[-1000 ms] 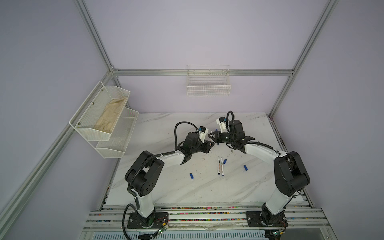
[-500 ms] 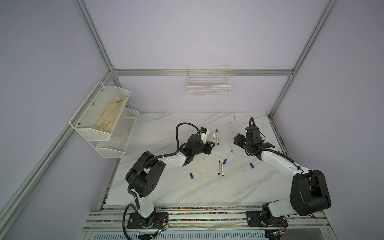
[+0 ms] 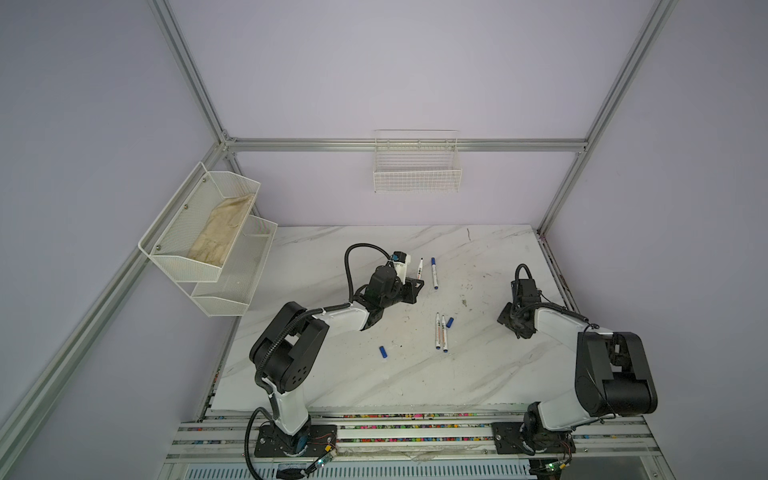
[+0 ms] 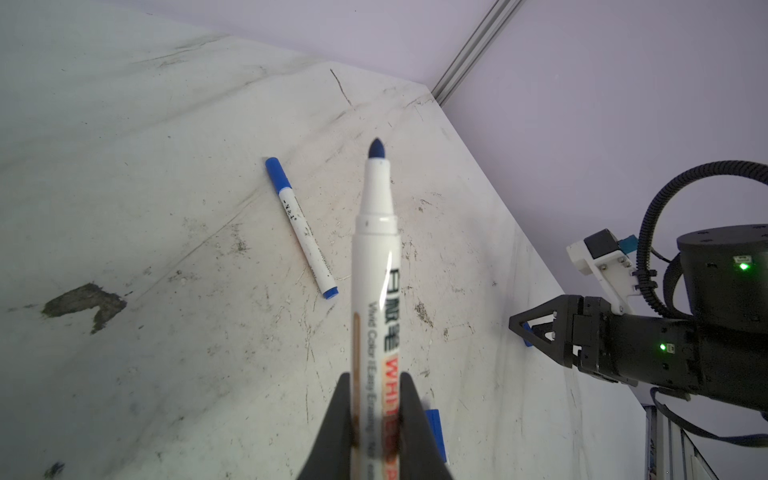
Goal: Insert the pens into the pen caps
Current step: 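Lift the white marker upright with the left gripper while right moves toward a blue cap, then grasp the loose blue cap on the table with the right gripper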
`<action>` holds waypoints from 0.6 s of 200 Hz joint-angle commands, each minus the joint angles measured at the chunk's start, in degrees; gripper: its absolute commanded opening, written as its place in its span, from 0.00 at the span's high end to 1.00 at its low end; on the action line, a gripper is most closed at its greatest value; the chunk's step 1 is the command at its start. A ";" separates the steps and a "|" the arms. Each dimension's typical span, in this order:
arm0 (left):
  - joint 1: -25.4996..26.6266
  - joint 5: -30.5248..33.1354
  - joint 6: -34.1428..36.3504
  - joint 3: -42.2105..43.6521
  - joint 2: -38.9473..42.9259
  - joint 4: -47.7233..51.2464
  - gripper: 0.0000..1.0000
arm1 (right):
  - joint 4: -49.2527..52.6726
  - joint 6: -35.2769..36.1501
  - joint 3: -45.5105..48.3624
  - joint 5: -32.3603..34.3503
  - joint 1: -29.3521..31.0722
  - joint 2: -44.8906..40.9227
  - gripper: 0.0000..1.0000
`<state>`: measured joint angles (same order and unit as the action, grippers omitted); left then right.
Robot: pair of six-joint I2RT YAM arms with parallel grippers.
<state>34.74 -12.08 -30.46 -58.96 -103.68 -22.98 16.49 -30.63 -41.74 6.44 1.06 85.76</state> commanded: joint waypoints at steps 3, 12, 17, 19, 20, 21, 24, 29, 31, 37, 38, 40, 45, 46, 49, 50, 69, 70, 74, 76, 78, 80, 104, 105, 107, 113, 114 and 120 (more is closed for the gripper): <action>0.03 -1.02 -0.13 1.86 2.39 -2.59 1.00 | 0.78 0.40 0.64 -2.41 -0.09 -2.22 0.46; 0.01 -1.14 -0.21 1.74 2.29 -2.47 1.00 | 0.74 0.48 0.53 -2.68 -0.09 -2.48 0.47; 0.06 -1.11 -0.15 1.61 2.22 -2.35 1.00 | 0.67 0.57 0.44 -2.66 -0.09 -2.39 0.47; 0.06 -1.11 -0.20 1.58 2.18 -2.29 1.00 | 0.59 0.62 0.41 -2.68 -0.09 -2.31 0.47; 0.06 -1.15 -0.21 1.57 2.17 -2.31 1.00 | 0.57 0.60 0.42 -2.71 -0.09 -2.29 0.47; 0.06 -1.13 -0.21 1.57 2.17 -2.28 1.00 | 0.52 0.58 0.42 -2.82 -0.05 -2.19 0.47; 0.06 -1.19 -0.22 1.49 2.17 -2.17 1.00 | 0.34 0.58 0.34 -2.94 -0.04 -1.99 0.47; 0.06 -1.25 -0.22 1.40 2.13 -2.23 1.00 | 0.09 0.57 0.33 -3.08 -0.08 -1.70 0.47; 0.06 -1.25 -0.17 1.33 2.09 -2.11 1.00 | -0.06 0.57 0.27 -3.14 -0.09 -1.48 0.47; 0.06 -1.43 -0.21 1.23 2.01 -2.00 1.00 | -0.58 0.58 0.25 -3.36 -0.08 -1.07 0.48; 0.06 -1.45 -0.17 1.18 2.00 -1.99 1.00 | -0.67 0.57 0.25 -3.40 -0.09 -0.96 0.48; 0.04 -1.43 -0.20 1.10 1.95 -1.91 1.00 | -0.93 0.62 0.25 -3.55 -0.09 -0.79 0.48; 0.06 -1.44 -0.13 0.96 1.98 -1.72 1.00 | -1.25 0.39 0.21 -3.97 -0.09 -0.44 0.48; 0.06 -1.45 -0.13 0.91 1.94 -1.67 1.00 | -1.31 0.35 0.19 -4.01 -0.09 -0.34 0.48; 0.02 -1.54 -0.13 0.83 1.86 -1.64 1.00 | -1.43 0.32 0.10 -3.87 -0.08 -0.13 0.49; 0.00 -1.58 -0.13 0.80 1.84 -1.64 1.00 | -1.45 0.31 0.04 -3.79 -0.09 -0.05 0.49; 0.06 -2.16 0.31 0.28 1.73 -1.15 1.00 | -1.38 0.49 -0.94 -2.15 -0.08 1.16 0.50; 0.06 -2.16 0.31 0.26 1.73 -1.08 1.00 | -1.33 0.44 -1.00 -2.05 -0.09 1.21 0.50; 0.06 -2.45 0.39 0.17 1.68 -1.04 1.00 | -1.27 0.26 -1.26 -1.70 -0.09 1.40 0.51; 0.06 -2.54 0.46 0.16 1.65 -1.02 1.00 | -1.28 0.23 -1.33 -1.56 -0.09 1.56 0.51; 0.02 -2.63 0.52 0.12 1.66 -0.99 1.00 | -1.33 0.22 -1.35 -1.48 -0.09 1.66 0.51; 0.01 -2.65 0.61 0.02 1.71 -0.94 1.00 | -1.36 0.27 -1.40 -1.38 -0.09 1.69 0.52; 0.06 -4.12 1.56 -0.36 1.74 -0.26 1.00 | -2.10 0.31 -1.90 -1.83 -0.09 3.89 0.60; 0.06 -4.20 1.60 -0.41 1.73 -0.15 1.00 | -2.13 0.35 -1.92 -1.89 -0.09 3.98 0.61; 0.06 -4.23 1.69 -0.49 1.73 -0.03 1.00 | -2.33 0.39 -1.87 -2.09 -0.09 4.16 0.62; 0.05 -4.55 2.12 -0.66 1.75 0.43 1.00 | -2.64 0.35 -1.80 -2.53 -0.09 4.68 0.66; 0.06 -4.59 2.18 -0.69 1.74 0.50 1.00 | -2.71 0.33 -1.78 -2.59 -0.09 4.77 0.67; 0.06 -4.84 2.68 -0.79 1.75 1.03 1.00 | -3.11 0.36 -1.58 -2.99 -0.09 5.15 0.73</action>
<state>34.74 -14.61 -30.24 -58.96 -103.68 -22.33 14.33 -30.04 -43.16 3.95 1.06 88.38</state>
